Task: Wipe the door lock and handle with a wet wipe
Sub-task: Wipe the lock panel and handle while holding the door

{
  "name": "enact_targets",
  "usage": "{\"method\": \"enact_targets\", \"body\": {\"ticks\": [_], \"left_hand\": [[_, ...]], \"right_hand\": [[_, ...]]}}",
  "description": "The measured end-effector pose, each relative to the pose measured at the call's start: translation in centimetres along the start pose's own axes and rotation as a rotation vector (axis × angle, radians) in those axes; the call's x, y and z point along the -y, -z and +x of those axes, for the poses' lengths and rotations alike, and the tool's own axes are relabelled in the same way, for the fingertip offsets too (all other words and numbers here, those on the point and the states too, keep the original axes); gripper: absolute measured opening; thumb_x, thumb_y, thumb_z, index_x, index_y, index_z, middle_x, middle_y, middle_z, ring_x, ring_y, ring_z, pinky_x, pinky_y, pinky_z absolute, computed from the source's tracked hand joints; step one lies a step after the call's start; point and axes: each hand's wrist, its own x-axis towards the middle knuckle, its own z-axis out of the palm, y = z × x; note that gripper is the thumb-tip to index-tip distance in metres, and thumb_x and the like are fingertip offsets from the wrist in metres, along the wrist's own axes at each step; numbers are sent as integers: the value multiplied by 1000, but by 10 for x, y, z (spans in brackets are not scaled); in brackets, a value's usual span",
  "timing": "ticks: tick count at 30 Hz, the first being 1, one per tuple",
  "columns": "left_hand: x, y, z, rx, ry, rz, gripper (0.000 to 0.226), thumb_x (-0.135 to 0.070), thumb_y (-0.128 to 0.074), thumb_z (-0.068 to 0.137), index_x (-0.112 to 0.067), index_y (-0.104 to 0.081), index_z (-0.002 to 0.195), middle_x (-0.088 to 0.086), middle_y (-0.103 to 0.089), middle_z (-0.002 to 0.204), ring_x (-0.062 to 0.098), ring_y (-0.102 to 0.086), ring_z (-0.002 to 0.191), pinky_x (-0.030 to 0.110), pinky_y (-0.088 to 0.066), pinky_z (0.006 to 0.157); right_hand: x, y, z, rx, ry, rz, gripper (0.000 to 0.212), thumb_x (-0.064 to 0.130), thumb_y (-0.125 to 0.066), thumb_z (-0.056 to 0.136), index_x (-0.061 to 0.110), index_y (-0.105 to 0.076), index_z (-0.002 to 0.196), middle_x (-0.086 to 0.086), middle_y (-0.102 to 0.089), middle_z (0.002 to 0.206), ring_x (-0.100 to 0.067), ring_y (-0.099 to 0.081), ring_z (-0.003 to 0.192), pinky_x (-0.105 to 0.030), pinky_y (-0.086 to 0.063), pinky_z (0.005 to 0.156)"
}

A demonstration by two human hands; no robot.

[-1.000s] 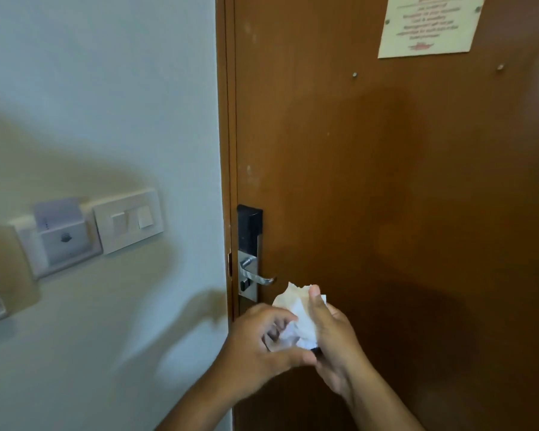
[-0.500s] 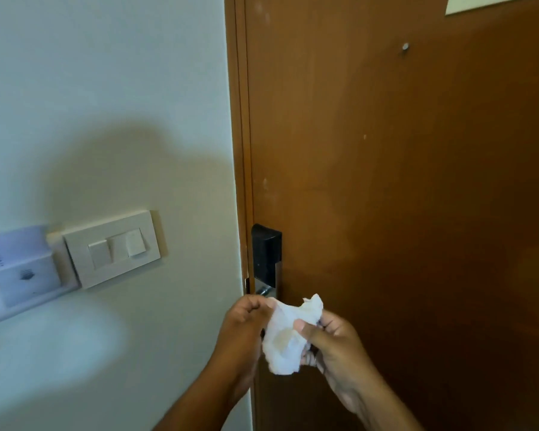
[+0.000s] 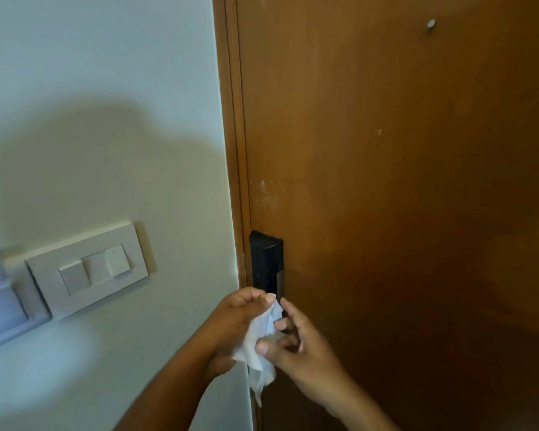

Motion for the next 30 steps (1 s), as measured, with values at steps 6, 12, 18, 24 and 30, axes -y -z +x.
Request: {"method": "enact_targets", "body": {"ticks": [6, 12, 18, 24, 30], "left_hand": [[-18, 46, 16, 164, -46, 219, 20, -26, -68, 88, -7, -69, 93, 8, -69, 82, 23, -67, 80, 35, -56, 73], [-2, 67, 49, 79, -296, 656, 13, -22, -71, 85, -10, -69, 81, -3, -66, 73, 10, -64, 68, 22, -51, 61], [49, 52, 85, -55, -349, 691, 21, -24, -72, 84, -25, -58, 68, -7, -55, 60, 7, -52, 56, 20, -40, 53], [69, 52, 93, -123, -212, 561, 15, -25, -72, 84, -18, -61, 76, 0, -60, 64, 11, -54, 56, 22, -43, 50], [62, 48, 91, -64, -47, 352, 9, -16, -70, 87, -15, -62, 90, 8, -72, 87, 20, -74, 72, 35, -64, 62]], "right_hand": [[-4, 3, 21, -177, 81, -353, 28, 26, -65, 89, 25, -56, 63, 6, -52, 83, -5, -53, 75, -15, -43, 64], [0, 25, 22, -559, 68, -861, 17, 35, -53, 95, 30, -60, 80, 10, -62, 80, -5, -57, 72, -18, -48, 60], [-20, -7, 34, -566, -8, -934, 53, 22, -58, 93, 27, -37, 141, 5, -64, 123, -11, -61, 109, -26, -53, 89], [-33, -22, 41, -350, -156, -1112, 70, 13, -55, 89, 18, -21, 150, -7, -31, 154, -23, -27, 142, -39, -33, 113], [-50, -34, 46, -403, 158, -1372, 71, 36, -77, 65, 11, -58, 128, -14, -65, 124, -29, -60, 117, -43, -54, 91]]}}
